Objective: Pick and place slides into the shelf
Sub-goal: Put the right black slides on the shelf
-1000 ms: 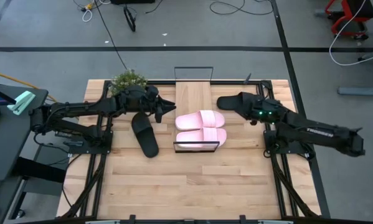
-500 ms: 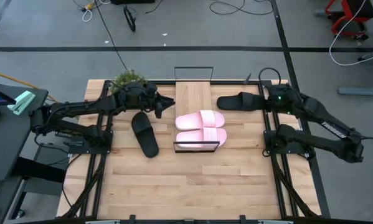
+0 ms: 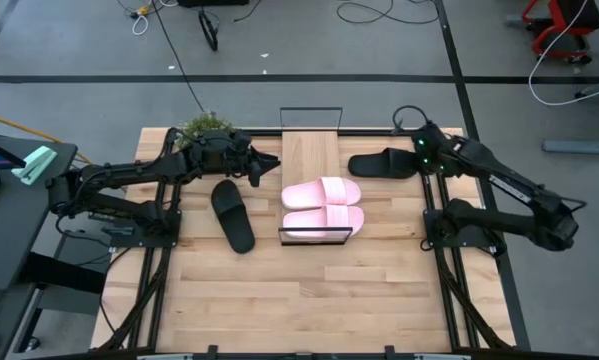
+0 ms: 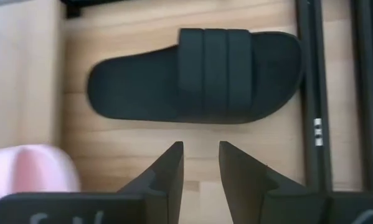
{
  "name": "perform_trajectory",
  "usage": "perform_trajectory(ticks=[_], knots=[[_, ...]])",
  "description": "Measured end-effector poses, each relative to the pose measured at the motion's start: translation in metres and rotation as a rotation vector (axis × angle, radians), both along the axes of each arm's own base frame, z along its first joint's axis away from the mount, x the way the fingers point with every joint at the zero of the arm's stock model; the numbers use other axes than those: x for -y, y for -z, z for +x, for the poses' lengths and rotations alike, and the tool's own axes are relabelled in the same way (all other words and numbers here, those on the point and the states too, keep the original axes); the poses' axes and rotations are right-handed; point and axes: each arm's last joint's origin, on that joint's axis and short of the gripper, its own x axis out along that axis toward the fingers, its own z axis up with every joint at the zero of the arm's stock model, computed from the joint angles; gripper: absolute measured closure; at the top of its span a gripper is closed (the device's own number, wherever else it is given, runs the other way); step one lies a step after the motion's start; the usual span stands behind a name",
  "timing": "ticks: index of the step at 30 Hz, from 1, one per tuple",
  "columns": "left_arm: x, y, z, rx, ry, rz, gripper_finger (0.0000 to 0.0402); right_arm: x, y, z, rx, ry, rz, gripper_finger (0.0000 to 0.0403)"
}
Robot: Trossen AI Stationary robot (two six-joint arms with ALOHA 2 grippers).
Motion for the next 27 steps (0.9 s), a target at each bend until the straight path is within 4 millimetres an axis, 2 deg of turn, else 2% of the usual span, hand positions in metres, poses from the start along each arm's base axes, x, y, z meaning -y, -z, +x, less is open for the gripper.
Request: perform_trajectory(ticks=[4,9,15,21,27], knots=[[0.000,0.000,0.000,0.000,0.000,0.000,0.0271,0.015,0.009,0.004,-0.054,0.012,0.024,0.0295],[0.000,0.000,0.000,0.000,0.000,0.000,0.0276,0.030,0.015,0.009,-0.116,-0.006,-0.035,0.0295],[0.000,0.000,0.000,0.001,0.001,0.000,0.0275,0.037,0.016,0.014,-0.121,-0.003,-0.086,0.0295],[0.000,0.000,0.000,-0.001,0.003,0.006,0.0266,0.043,0.026,0.020,-0.109,0.043,-0.017,0.0295],[0.000,0.000,0.000,-0.001,0.003,0.007,0.0266,0.053,0.035,0.036,-0.067,0.029,-0.026,0.0295]])
